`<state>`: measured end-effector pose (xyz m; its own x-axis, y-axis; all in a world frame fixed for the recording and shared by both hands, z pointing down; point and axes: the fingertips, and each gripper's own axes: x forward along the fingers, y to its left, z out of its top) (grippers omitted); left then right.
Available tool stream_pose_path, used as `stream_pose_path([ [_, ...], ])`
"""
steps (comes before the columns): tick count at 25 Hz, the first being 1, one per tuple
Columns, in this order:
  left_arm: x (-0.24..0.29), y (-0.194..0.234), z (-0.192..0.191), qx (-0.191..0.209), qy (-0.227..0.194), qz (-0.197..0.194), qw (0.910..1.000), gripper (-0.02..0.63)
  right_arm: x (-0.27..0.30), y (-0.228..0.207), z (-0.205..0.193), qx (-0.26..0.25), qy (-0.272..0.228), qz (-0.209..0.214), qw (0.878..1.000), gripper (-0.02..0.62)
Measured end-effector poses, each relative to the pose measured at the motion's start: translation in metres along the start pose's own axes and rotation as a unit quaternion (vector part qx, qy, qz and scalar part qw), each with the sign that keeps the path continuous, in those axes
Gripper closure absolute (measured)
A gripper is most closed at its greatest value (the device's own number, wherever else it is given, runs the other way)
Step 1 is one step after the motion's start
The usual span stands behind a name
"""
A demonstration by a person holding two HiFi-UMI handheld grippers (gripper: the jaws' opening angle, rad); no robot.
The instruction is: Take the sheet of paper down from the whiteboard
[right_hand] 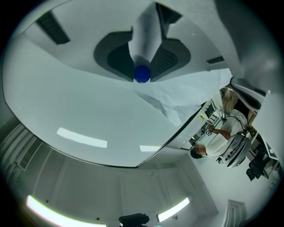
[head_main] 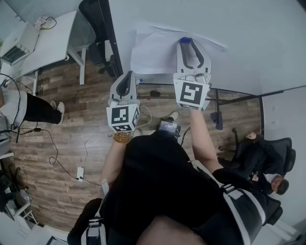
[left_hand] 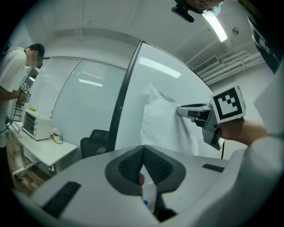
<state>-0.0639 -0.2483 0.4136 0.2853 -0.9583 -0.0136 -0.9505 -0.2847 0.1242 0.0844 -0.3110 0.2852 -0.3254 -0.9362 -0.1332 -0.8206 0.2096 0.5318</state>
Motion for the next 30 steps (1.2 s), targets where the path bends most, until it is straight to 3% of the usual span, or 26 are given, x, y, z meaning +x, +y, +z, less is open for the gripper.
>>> stream_pose_path([
  [19, 0.007, 0.001, 0.011, -0.013, -0.007, 0.006, 0.9999, 0.595, -0.004, 0.006, -0.002, 0.018, 0.007, 0.013, 1.000, 0.482],
  [30, 0.006, -0.008, 0.008, -0.034, -0.008, -0.021, 0.9992, 0.597, -0.015, 0.016, -0.003, 0.023, 0.009, 0.026, 0.999, 0.482],
])
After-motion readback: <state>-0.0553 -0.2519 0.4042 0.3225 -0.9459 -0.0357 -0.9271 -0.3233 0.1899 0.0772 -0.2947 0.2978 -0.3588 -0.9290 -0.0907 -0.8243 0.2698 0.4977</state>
